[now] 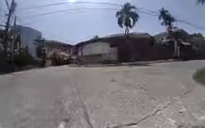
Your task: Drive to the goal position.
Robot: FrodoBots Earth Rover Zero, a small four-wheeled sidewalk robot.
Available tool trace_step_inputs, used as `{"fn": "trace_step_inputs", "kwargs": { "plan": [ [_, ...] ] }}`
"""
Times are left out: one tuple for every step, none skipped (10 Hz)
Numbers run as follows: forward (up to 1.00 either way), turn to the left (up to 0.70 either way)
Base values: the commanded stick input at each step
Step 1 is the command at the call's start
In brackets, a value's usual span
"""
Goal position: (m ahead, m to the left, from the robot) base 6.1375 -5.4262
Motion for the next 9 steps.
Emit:
{"fn": "trace_step_inputs", "kwargs": {
  "plan": [
    [1.0, -0.34],
    [1.0, -0.34],
    [1.0, -0.34],
    [1.0, -0.34],
    [1.0, -0.34],
    [1.0, -0.34],
    [1.0, -0.34],
    [1.0, 0.06],
    [1.0, 0.06]
  ]
}}
